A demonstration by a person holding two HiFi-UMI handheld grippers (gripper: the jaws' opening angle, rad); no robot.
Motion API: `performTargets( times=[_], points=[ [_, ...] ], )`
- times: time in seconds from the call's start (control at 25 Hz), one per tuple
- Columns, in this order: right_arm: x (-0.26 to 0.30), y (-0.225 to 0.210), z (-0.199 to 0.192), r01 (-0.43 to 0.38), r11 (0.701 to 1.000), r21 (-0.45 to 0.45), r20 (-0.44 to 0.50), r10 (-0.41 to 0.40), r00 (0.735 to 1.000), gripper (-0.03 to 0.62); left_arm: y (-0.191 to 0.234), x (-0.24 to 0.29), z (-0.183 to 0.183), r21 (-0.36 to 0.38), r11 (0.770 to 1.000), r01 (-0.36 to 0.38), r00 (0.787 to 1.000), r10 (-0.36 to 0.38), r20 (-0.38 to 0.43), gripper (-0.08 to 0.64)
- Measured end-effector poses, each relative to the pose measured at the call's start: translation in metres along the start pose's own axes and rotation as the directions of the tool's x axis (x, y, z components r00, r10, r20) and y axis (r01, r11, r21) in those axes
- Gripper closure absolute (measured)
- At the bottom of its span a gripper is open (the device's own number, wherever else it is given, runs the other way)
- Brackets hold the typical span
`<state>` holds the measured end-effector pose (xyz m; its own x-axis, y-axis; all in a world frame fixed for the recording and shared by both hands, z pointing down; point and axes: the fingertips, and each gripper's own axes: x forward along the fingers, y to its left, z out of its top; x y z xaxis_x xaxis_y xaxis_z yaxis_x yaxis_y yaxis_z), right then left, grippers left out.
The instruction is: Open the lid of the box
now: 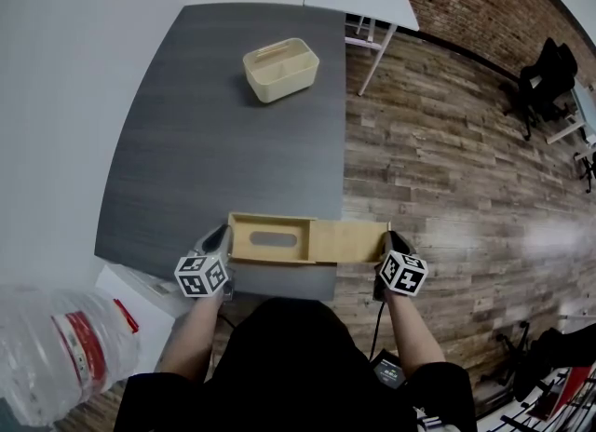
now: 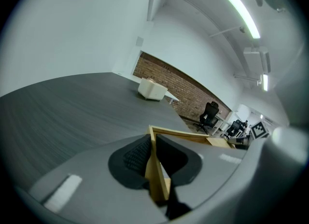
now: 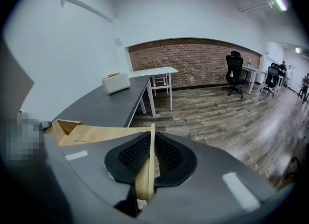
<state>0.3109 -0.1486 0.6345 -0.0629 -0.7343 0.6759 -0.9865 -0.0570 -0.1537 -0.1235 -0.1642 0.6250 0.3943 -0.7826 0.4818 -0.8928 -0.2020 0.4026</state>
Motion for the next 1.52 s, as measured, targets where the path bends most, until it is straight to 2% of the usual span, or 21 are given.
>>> performTargets(
  times=[0.32,0.44,0.76,0.92,1.04,1.16,1.24,1.4,1.52],
  points=[
    [-0.001,-0.001,0.003,0.014,1.000,-0.006,0.024,-0.014,1.000,0.551,0.000,0.001,0.001,0.013,1.000,0.004,1.000,-0.004,0.002,0.526],
    [-0.004,0.000,0.006,0.018,1.000,-0.017,0.043,-0.017,0.999,0.521,0.000,0.002,0.001,0.043,0.999,0.009,1.000,-0.009,-0.005,0.526],
    [-0.026,0.011,0.015,0.037,0.997,-0.070,0.113,-0.029,0.993,0.511,-0.002,0.007,0.004,0.115,0.993,-0.005,1.000,0.008,-0.023,0.526],
    [-0.046,0.020,0.018,0.033,0.996,-0.087,0.153,-0.019,0.988,0.511,-0.002,-0.007,0.018,0.105,0.994,-0.030,0.998,0.025,0.052,0.526],
    [-0.068,0.031,0.022,0.006,0.994,-0.112,0.216,0.019,0.976,0.512,-0.013,-0.019,0.034,0.111,0.994,0.007,0.993,-0.020,0.120,0.526],
    [-0.095,0.055,0.032,-0.030,0.982,-0.184,0.310,0.087,0.947,0.518,-0.032,-0.037,0.051,0.145,0.987,0.069,0.978,-0.096,0.188,0.526],
    [-0.117,0.074,0.035,-0.058,0.976,-0.208,0.358,0.131,0.924,0.529,-0.049,-0.057,0.060,0.176,0.977,0.123,0.960,-0.162,0.228,0.526],
    [-0.161,0.108,0.023,-0.130,0.970,-0.204,0.419,0.206,0.884,0.541,-0.086,-0.104,0.058,0.241,0.936,0.258,0.910,-0.319,0.264,0.549],
    [-0.188,0.128,0.003,-0.170,0.965,-0.200,0.435,0.242,0.867,0.555,-0.107,-0.135,0.045,0.278,0.901,0.335,0.875,-0.406,0.264,0.560]
  ],
)
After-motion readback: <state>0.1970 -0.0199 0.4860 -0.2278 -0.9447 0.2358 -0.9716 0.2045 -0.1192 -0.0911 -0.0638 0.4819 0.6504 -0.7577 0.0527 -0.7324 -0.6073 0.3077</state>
